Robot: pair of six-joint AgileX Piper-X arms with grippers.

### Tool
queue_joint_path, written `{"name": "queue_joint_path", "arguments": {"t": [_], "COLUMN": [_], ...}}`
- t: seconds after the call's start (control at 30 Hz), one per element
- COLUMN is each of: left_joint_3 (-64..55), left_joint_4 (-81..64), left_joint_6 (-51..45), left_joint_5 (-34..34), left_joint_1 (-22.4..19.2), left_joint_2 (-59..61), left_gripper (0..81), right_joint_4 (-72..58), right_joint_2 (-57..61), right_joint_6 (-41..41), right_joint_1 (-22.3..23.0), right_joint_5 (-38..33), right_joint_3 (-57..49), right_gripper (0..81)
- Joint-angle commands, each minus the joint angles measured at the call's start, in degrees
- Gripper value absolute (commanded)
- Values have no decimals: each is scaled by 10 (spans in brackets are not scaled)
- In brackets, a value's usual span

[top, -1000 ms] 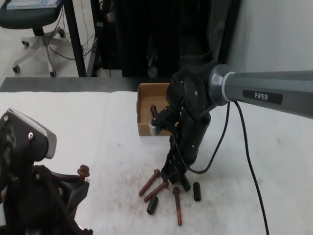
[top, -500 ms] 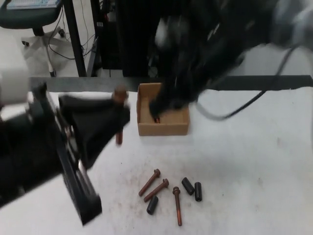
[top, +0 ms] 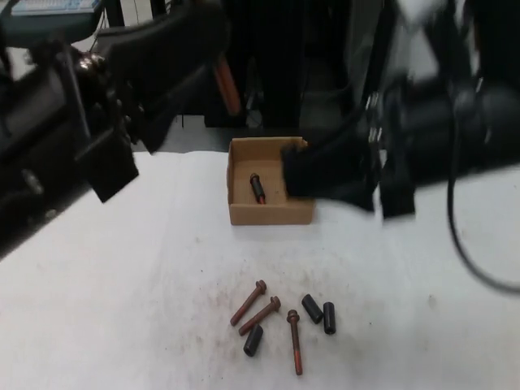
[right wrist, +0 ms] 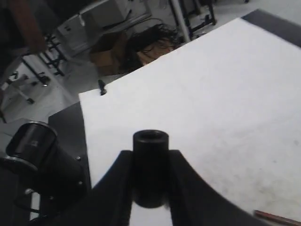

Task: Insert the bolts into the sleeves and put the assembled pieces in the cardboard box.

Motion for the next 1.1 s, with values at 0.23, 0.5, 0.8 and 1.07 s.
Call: {"name": "queue_joint_path", "arguments": {"t": [0.23,0.5,0.8,1.07], "left_joint_3": [-3,-3,-3,-3], "left_joint_4": [-78,-84,-124,-61], "left_joint_6": [26,111,139,135], "left_joint_5": [44,26,-44,-7], "left_joint_1": [0,0,0,0], "left_joint_2": [14,13,13,13], "left_gripper": [2,2,2,2], "right_joint_4": [-316,-310,-310,-310], "right_joint_2": [-16,-8,-4,-4], "right_joint_6": [35,34,21,12], "right_joint_1": [82,78,78,78], "right_joint_5": [0,2,72,108], "right_joint_3": [79,81,86,86], "right_gripper": [8,8,8,8]}}
